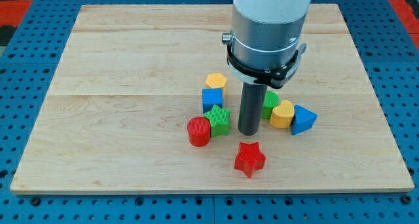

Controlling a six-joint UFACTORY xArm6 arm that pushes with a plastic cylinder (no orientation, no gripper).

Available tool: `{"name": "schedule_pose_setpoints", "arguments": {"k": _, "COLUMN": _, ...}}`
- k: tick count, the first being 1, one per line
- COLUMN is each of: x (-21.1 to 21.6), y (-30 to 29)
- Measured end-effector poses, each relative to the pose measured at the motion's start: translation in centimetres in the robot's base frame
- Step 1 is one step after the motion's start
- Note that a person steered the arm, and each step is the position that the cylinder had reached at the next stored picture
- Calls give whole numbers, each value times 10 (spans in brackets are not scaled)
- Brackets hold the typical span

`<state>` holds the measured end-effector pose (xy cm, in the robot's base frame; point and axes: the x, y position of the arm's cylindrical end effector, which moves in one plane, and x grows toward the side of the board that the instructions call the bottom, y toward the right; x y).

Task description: Move the red star below the red circle

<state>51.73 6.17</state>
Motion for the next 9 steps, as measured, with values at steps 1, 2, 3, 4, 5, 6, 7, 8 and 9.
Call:
{"name": "schedule_pose_setpoints", "arguments": {"k": 1, "x": 1, "y": 8}}
{"name": "schedule_pose_setpoints", "arguments": {"k": 2, "x": 30, "y": 16}}
{"name": "schedule_pose_setpoints", "arguments": {"k": 3, "x": 48, "y": 14}}
{"name": "schedule_pose_setpoints", "arguments": {"k": 4, "x": 46, "y": 20}}
{"name": "schedule_pose_setpoints", "arguments": {"k": 5, "x": 43, "y": 62}}
{"name": "schedule_pose_setpoints", "arguments": {"k": 6, "x": 43, "y": 83}}
{"name": "schedule_pose_setpoints", "arguments": {"k": 7, "x": 56, "y": 68}}
{"name": "schedule_pose_setpoints", "arguments": {"k": 8, "x": 69, "y": 44}}
{"name": "schedule_pose_setpoints", "arguments": {"k": 9, "x": 92, "y": 5}}
